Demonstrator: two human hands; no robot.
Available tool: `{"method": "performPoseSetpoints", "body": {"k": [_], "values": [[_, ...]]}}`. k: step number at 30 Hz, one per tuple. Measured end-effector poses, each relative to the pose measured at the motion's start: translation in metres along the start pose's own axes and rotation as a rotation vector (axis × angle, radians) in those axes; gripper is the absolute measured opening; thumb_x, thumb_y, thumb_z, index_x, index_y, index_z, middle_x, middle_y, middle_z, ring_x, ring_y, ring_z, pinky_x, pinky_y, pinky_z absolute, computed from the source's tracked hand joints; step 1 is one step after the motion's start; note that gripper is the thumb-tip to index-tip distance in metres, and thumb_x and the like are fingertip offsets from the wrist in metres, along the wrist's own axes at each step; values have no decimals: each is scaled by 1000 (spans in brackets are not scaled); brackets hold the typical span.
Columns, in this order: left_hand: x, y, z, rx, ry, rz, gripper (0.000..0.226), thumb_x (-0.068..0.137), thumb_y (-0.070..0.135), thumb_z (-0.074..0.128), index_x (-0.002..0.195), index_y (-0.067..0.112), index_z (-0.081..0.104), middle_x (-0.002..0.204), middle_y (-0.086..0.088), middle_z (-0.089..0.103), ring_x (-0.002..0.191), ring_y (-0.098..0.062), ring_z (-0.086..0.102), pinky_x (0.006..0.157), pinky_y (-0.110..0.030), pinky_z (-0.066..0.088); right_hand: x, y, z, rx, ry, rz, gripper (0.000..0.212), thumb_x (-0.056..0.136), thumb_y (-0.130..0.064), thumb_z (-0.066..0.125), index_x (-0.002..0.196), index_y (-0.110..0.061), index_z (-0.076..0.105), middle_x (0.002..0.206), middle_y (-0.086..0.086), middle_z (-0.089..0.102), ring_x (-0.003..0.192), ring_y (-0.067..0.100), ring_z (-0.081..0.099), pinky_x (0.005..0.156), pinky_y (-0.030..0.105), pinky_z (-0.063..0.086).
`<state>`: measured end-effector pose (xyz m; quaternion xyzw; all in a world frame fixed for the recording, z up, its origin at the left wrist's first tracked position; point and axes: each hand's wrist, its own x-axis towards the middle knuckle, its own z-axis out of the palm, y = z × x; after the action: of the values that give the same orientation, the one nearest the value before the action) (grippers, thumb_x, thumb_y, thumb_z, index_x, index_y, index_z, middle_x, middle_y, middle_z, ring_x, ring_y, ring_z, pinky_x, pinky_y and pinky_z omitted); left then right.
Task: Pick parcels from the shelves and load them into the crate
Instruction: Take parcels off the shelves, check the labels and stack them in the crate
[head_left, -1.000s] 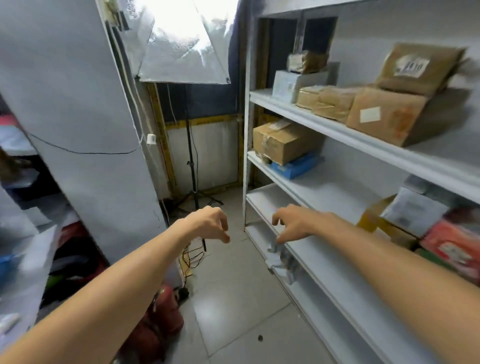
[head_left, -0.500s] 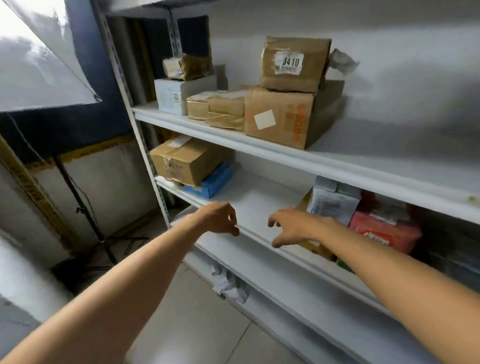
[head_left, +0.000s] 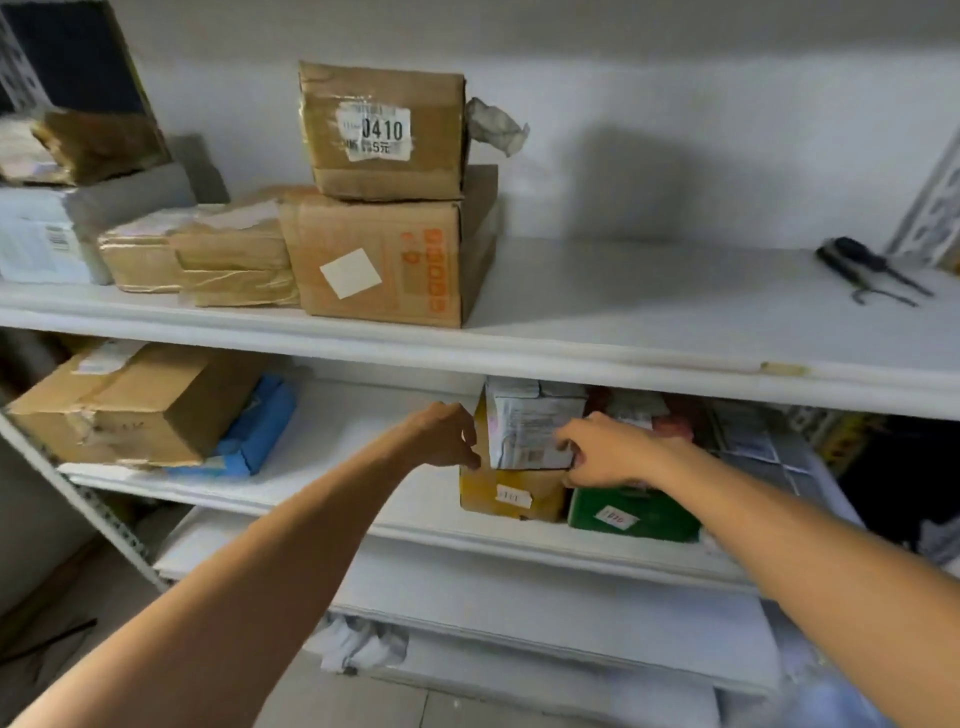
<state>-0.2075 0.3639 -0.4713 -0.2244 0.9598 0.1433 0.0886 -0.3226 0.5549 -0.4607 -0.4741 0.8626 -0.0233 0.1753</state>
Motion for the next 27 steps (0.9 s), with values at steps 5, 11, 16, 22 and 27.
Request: {"method": "performPoseSetpoints", "body": {"k": [5,11,16,22,27], "values": [[24,-10,-3,0,-3,89,37,83,35,73,117,22,65,119,-1,62,89,-14,46,78,-25,40,1,6,2,64,69,153,31,88,-27,67,116,-17,62,116,7,58,97,21,62,74,30,51],[40,-14,0,-139,81,89,49,82,35,74,125,19,57,118,-6,63,99,-23,57,80,-31,48,21,-2,10,177,350,365,30,97,-21,55,122,-6,54,125,15,52,111,29,55,87,33,46],[54,-11,7,-532,73,61,55,87,34,69,133,9,52,132,-11,58,115,-29,56,96,-39,49,40,-3,16,296,420,396,33,96,-37,55,82,-7,58,91,11,66,73,20,60,64,32,55],[64,8,16,-896,120,84,51,90,47,61,128,13,58,131,-12,59,115,-32,54,97,-44,48,63,4,21,693,533,374,35,93,-41,60,103,-7,61,103,7,63,97,25,58,84,36,50],[75,19,40,-1046,251,-3,43,87,48,65,116,17,58,120,-9,66,107,-29,62,93,-41,52,78,12,36,727,668,363,34,88,-38,68,108,-12,61,95,-4,57,78,7,50,60,12,33]]}}
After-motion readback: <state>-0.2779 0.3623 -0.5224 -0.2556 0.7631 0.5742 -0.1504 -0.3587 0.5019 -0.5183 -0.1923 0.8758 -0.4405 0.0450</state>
